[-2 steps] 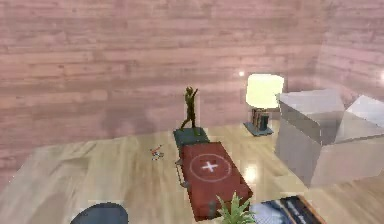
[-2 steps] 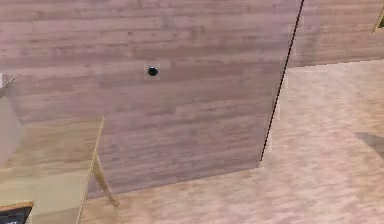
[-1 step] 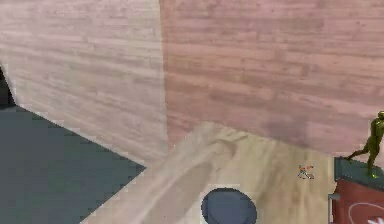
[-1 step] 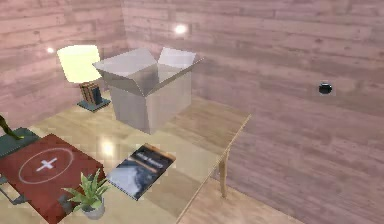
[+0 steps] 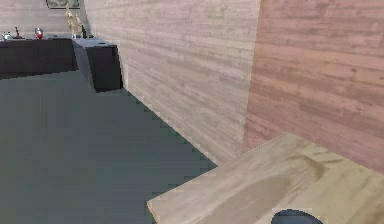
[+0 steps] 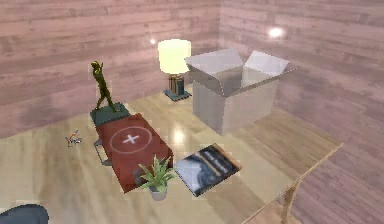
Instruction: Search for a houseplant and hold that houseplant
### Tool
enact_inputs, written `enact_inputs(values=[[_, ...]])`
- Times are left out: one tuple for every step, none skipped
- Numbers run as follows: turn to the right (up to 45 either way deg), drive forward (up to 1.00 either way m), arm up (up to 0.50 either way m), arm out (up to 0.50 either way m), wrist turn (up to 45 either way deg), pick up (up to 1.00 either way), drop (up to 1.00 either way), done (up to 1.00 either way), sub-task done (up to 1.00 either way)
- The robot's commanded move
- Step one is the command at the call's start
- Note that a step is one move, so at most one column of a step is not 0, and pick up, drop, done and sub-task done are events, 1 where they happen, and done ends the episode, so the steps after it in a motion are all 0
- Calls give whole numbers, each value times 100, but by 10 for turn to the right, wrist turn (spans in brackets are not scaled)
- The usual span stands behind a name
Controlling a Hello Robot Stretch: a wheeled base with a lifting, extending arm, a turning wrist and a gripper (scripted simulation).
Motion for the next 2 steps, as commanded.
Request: enact_inputs(values=[[0,0,50,0,0,0,0,0,0],[0,0,36,0,0,0,0,0,0]])
